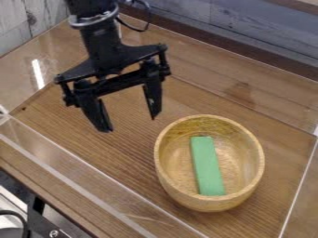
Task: Put the green block in the brown bowl
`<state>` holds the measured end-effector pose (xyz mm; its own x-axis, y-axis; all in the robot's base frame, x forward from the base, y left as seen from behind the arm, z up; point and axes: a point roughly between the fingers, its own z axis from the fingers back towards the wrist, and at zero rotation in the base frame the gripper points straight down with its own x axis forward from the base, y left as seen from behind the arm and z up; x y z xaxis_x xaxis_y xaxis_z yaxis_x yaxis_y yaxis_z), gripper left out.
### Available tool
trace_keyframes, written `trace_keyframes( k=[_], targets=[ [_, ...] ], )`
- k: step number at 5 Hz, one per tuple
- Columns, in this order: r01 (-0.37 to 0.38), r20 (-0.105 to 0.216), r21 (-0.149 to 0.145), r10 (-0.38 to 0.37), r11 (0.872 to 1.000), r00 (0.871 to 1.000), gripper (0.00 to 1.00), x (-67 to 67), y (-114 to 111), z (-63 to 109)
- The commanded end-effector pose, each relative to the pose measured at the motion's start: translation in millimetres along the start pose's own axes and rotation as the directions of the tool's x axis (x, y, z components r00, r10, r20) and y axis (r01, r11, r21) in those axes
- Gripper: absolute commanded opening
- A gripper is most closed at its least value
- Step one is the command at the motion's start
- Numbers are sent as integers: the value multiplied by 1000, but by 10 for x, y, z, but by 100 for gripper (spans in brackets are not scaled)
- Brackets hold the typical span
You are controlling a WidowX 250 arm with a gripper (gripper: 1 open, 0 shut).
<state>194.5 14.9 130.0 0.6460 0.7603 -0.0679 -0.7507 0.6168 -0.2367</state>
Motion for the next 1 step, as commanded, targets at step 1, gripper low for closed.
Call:
trace_keyframes(
  k=[1],
  targets=[
    [59,44,-20,-58,998,997,100,52,-141,-29]
  ],
)
